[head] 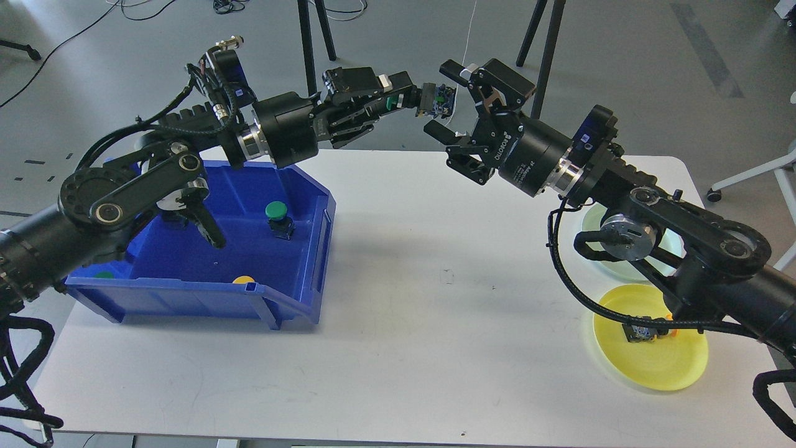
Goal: Pass button and place on color plate
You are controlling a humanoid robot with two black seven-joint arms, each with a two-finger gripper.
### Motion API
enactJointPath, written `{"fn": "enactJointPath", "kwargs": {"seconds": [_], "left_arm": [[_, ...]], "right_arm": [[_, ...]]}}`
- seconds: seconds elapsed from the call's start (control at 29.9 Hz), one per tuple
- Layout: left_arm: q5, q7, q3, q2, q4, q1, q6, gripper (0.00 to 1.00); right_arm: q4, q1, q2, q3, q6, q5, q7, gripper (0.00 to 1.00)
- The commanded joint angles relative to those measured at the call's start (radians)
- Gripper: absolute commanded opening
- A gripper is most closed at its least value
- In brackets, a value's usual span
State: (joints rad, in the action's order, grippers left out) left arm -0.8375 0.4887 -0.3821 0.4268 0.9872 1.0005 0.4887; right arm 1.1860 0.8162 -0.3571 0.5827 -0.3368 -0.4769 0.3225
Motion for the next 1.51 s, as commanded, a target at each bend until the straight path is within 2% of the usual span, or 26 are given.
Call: {"fn": "enactJointPath", "kwargs": {"seconds": [0.0,0.07,0.17,0.23,0.4,0.54,0.7,0.77,0.8,0.84,0.87,0.9,1.04,1.27,1.4,1.47], "left_arm": [[0.0,0.0,0.0,-0.002,-0.005,0.0,0.0,0.07],[0.0,0.0,0.0,-0.002,-0.005,0.0,0.0,0.08],[0.0,0.0,0.0,-0.003,-0.005,0.0,0.0,0.08],[0.0,0.0,0.0,-0.003,-0.005,0.0,0.0,0.08],[-0.002,0.0,-0.001,-0.005,-0.022,0.0,0.0,0.08],[-0.002,0.0,-0.003,-0.005,-0.025,0.001,0.0,0.08],[-0.002,0.0,-0.003,-0.005,-0.025,0.001,0.0,0.08],[-0.002,0.0,-0.003,-0.005,-0.025,0.001,0.0,0.12],[0.0,0.0,-0.004,-0.005,-0.025,0.0,0.0,0.2],[0.001,0.0,-0.004,-0.005,-0.027,0.0,0.0,0.38],[0.003,0.0,-0.006,-0.005,-0.025,0.0,0.0,0.64],[0.009,0.0,-0.006,-0.005,-0.025,0.0,0.0,0.67],[0.023,0.0,-0.006,-0.005,-0.025,0.0,0.0,0.76],[0.029,0.0,-0.008,-0.003,-0.025,-0.002,0.0,0.79],[0.029,0.0,-0.008,-0.002,-0.027,-0.003,0.0,0.79],[0.031,0.0,-0.008,-0.002,-0.027,-0.003,0.0,0.79]], "right_arm": [[-0.002,0.001,0.006,-0.003,0.001,0.0,0.001,0.86],[-0.002,0.0,0.006,-0.003,0.001,0.0,0.003,0.76],[0.0,0.0,0.004,-0.004,0.001,-0.002,0.001,0.56],[0.0,0.0,0.004,-0.006,0.001,-0.002,0.001,0.48],[0.0,0.0,0.0,-0.007,-0.004,-0.002,0.001,0.34],[-0.002,0.0,0.003,-0.007,-0.002,-0.003,0.001,0.2],[-0.002,0.0,0.003,-0.007,-0.002,-0.002,0.001,0.14],[-0.002,0.0,0.001,-0.007,-0.002,-0.003,0.001,0.11],[-0.002,0.0,0.001,-0.007,-0.002,-0.003,0.001,0.1],[-0.002,0.0,0.0,-0.007,-0.002,-0.003,0.001,0.08],[-0.002,0.0,0.0,-0.007,-0.002,-0.003,0.001,0.06],[-0.002,0.0,0.0,-0.007,-0.001,-0.003,0.0,0.03],[-0.002,0.0,-0.008,-0.006,0.001,-0.002,0.0,0.01],[0.001,-0.031,-0.054,0.028,0.035,0.018,0.0,0.01],[0.001,-0.158,-0.085,0.149,0.142,0.133,-0.006,0.01],[0.001,-0.244,-0.086,0.219,0.234,0.17,-0.016,0.01]]}}
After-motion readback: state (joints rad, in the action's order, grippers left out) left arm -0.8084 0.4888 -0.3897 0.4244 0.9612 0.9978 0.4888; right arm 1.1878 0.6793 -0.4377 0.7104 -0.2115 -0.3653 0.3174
